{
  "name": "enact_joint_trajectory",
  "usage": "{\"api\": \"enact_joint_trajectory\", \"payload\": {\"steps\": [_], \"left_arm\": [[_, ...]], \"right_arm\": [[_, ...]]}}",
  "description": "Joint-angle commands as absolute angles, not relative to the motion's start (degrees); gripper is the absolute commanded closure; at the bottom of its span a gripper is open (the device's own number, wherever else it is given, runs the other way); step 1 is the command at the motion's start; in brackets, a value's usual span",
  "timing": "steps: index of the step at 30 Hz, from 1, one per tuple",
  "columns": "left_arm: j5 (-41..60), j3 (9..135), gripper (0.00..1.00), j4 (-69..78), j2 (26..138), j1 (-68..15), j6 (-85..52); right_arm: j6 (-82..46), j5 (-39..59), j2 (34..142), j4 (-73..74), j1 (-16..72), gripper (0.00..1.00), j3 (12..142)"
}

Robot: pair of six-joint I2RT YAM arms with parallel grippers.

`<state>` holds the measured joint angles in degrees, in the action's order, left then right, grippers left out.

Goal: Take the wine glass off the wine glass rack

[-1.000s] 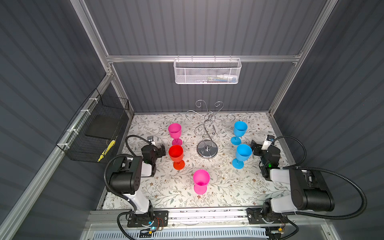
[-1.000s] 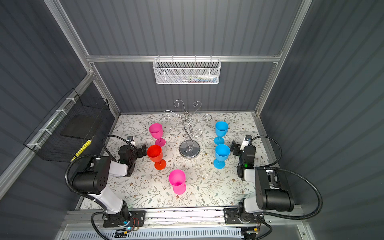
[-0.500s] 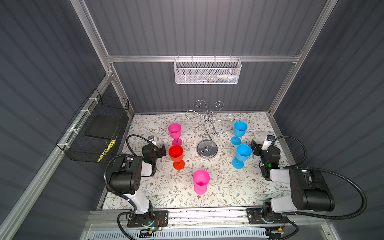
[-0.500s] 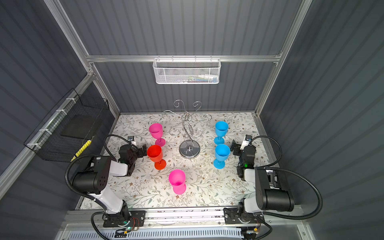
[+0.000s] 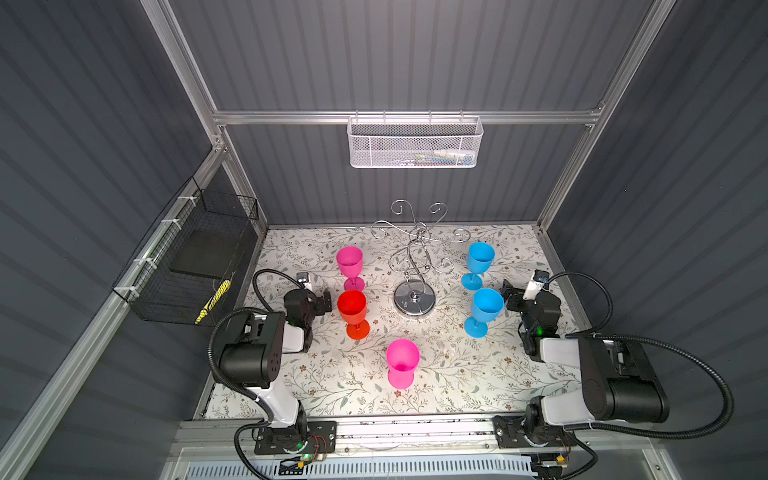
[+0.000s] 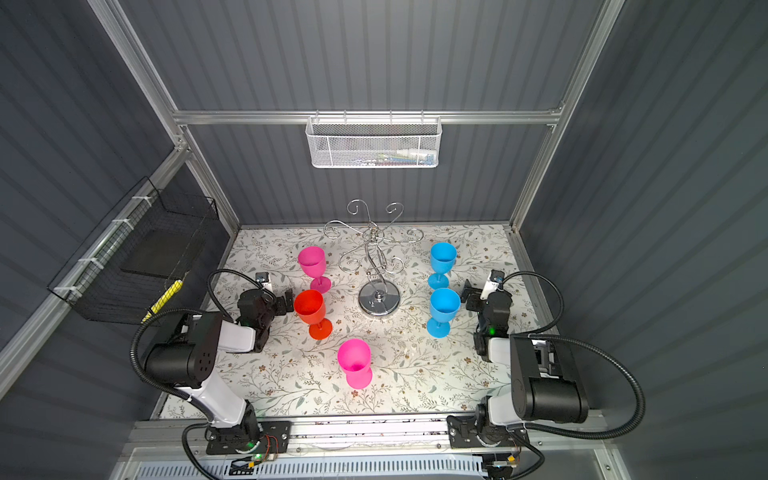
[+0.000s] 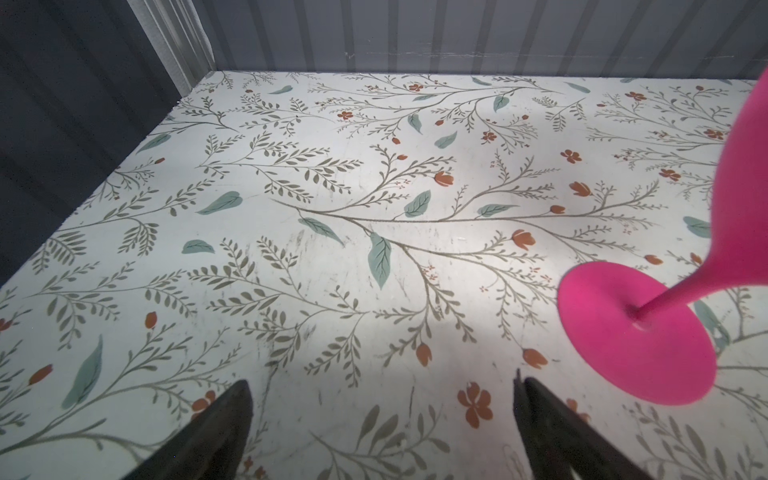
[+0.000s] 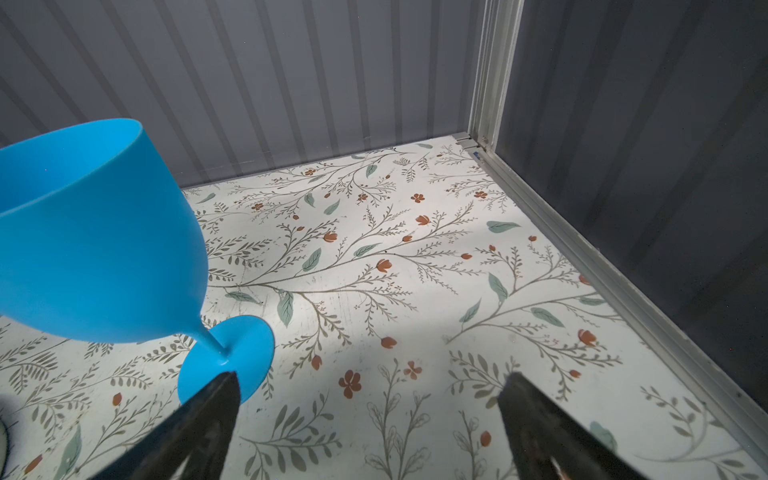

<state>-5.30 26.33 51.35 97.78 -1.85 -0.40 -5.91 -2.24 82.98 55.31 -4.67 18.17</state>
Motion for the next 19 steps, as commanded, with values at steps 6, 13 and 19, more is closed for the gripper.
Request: {"api": "enact_joint_trajectory", "payload": {"steps": [6, 13, 19], "left_arm": [[-4.78, 27.43, 0.0, 51.5, 98.34, -2.11, 0.7], [-4.83, 27.42, 0.0, 51.5, 98.35, -2.11, 0.74], [-4.78, 27.42, 0.0, 51.48, 98.35, -2.11, 0.7]], "right_arm": [[-5.19, -1.91, 83.14, 56.87, -4.44, 0.01, 17.62], [-4.68, -2.19, 83.38, 55.96, -4.08, 0.01, 18.3], [-4.0, -2.81, 83.23, 55.36, -3.25, 0.01, 18.49]]}}
